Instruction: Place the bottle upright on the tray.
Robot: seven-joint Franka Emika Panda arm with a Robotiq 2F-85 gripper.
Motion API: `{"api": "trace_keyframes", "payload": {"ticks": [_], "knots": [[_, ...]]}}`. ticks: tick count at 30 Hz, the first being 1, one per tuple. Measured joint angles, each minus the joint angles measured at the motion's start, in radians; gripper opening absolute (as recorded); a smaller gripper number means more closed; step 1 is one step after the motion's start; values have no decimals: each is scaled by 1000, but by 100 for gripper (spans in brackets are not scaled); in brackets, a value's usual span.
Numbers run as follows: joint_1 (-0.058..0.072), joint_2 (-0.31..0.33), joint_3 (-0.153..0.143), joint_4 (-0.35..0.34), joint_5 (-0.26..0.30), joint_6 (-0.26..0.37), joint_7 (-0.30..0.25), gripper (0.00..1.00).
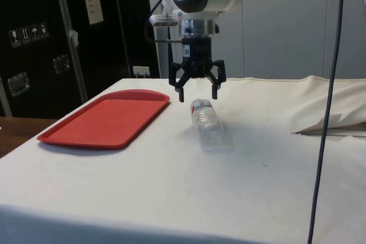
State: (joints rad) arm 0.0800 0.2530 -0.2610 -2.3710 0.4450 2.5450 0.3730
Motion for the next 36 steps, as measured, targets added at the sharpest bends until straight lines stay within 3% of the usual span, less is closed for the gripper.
{"api": "trace_keyframes", "payload": {"ticks": [15,36], "knots": [[0,22,-7,13,0,-23,60,100],[-1,69,-27,64,45,-93,72,100]]}}
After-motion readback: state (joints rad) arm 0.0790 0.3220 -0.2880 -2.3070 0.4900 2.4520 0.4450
